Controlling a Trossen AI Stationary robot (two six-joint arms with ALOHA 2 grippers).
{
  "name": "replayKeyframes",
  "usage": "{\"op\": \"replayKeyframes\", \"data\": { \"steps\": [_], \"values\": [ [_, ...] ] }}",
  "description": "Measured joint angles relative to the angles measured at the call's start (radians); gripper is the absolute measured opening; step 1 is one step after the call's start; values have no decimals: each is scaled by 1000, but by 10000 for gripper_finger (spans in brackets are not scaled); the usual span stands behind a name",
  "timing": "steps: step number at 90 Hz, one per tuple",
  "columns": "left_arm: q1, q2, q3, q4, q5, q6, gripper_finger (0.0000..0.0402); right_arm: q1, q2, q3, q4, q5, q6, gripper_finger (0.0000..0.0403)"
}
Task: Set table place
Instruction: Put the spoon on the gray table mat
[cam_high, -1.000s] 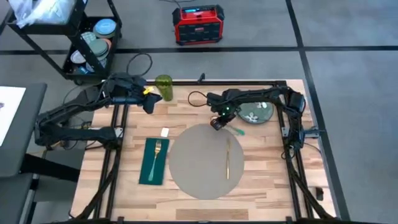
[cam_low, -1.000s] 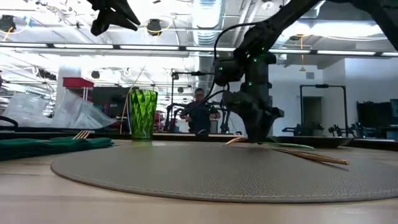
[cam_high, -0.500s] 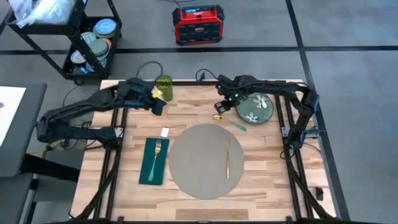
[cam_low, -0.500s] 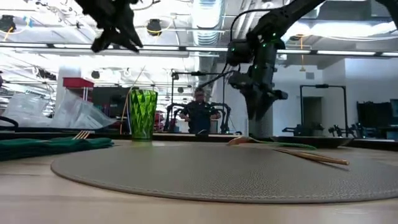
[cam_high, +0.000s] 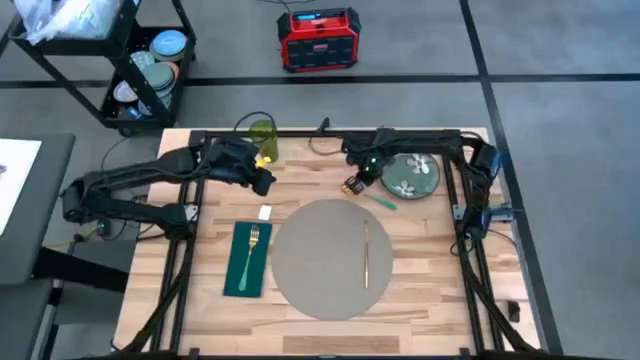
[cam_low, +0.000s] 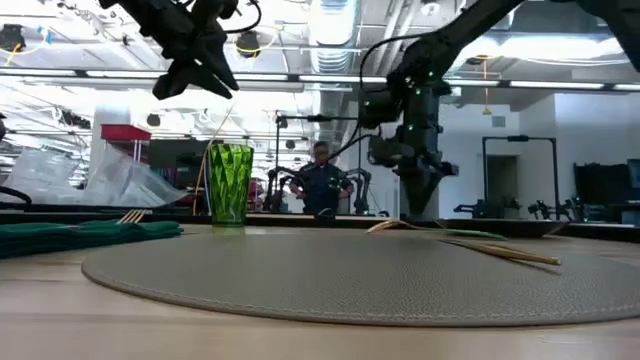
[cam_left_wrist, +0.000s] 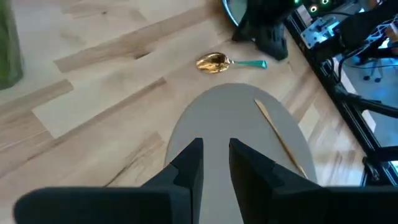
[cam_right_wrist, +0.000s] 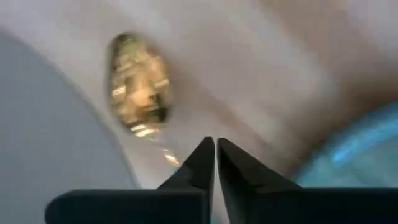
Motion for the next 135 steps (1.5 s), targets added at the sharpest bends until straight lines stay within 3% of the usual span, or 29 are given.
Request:
{"op": "replayKeyframes", "data": {
  "steps": [38, 50, 56, 69, 135],
  "values": [
    [0, 0, 0, 0, 0, 3, 59, 28, 27, 55, 96, -128, -46, 0],
    [0, 0, 0, 0, -1, 4, 59, 71, -29, 111, 94, -149, -98, 0],
    [0, 0, 0, 0, -1, 3, 59, 96, -65, 121, 79, -137, -101, 0],
    [-18, 0, 0, 0, 0, 1, 59, 142, -71, 116, -15, -1, -139, 0],
    [-32, 1, 0, 0, -2, 24, 59, 213, -44, -57, 203, -50, -90, 0]
  ]
}}
